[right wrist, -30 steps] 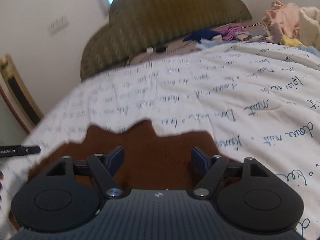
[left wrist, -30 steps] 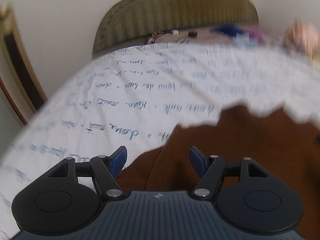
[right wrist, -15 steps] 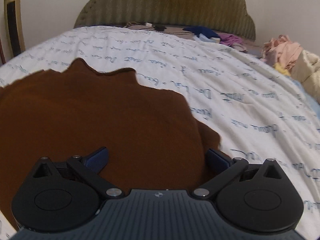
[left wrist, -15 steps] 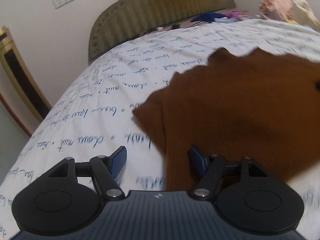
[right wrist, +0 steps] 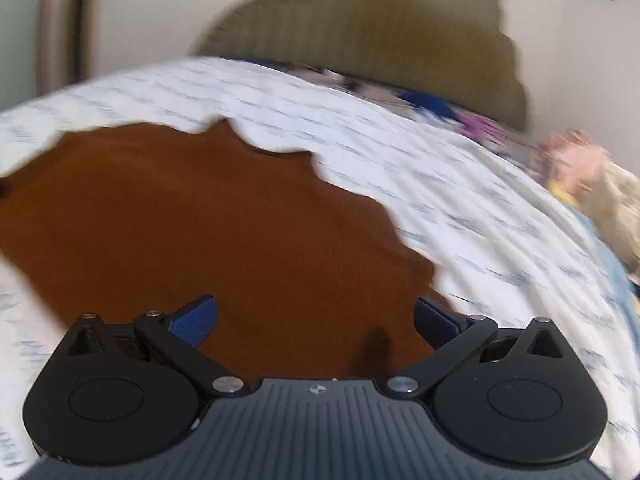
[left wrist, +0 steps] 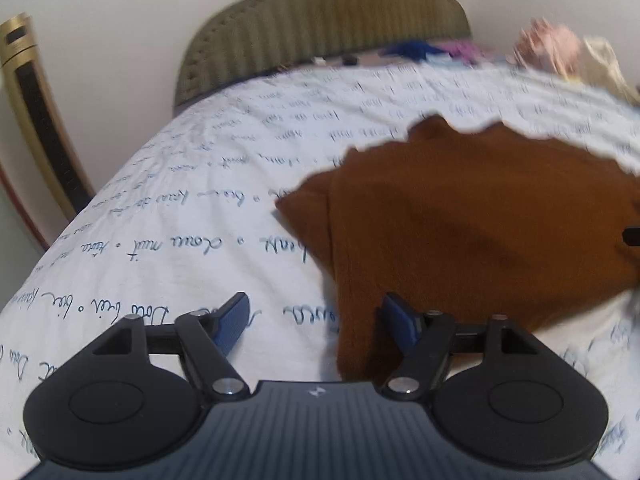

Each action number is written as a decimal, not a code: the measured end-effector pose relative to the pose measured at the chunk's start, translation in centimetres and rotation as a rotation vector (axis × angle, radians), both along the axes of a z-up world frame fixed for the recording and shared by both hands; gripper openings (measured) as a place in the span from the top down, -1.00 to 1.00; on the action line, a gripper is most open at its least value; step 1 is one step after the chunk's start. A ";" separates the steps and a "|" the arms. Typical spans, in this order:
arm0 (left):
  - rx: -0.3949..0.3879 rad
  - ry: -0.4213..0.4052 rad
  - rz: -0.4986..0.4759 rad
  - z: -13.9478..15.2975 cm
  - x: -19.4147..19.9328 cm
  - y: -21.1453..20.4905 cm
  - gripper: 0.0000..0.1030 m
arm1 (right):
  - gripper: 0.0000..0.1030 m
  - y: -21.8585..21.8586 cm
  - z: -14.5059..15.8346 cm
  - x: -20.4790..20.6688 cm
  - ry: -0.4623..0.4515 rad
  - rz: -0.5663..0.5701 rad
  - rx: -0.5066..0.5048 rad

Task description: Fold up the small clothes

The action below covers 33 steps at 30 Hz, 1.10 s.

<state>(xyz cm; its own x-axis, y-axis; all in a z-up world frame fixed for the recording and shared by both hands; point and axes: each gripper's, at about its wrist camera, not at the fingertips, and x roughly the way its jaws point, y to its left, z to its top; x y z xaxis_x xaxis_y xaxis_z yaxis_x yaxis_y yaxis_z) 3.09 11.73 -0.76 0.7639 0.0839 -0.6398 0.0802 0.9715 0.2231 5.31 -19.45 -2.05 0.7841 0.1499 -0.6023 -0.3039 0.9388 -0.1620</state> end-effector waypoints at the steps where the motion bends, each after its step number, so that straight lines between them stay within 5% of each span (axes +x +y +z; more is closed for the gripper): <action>1: 0.037 0.009 0.009 -0.4 0.0 -0.1 -0.45 | -0.99 0.7 -0.3 -0.3 0.018 0.042 -0.012; 4: 0.002 -0.006 0.011 0.1 -0.6 1.1 -0.45 | -0.98 2.6 -2.0 -0.4 0.036 0.028 -0.159; 11: -0.297 0.032 0.116 3.1 3.0 5.4 -0.46 | -0.99 6.8 2.3 -3.9 -0.107 0.137 -0.021; 18: -0.569 0.161 0.150 1.7 7.1 7.4 -0.46 | -0.98 14.5 2.7 -7.1 -0.232 0.290 -0.176; 33: -0.371 0.134 0.159 1.2 8.9 3.7 -0.52 | -0.98 17.2 1.9 -8.6 -0.268 0.312 -0.214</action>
<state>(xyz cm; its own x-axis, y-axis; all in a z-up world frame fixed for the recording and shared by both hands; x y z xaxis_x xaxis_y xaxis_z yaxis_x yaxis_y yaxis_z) 12.02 15.44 0.45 0.6681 -0.0603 -0.7416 -0.0728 0.9866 -0.1458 -3.27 -2.24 -0.19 0.8535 0.2975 -0.4279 -0.4875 0.7461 -0.4536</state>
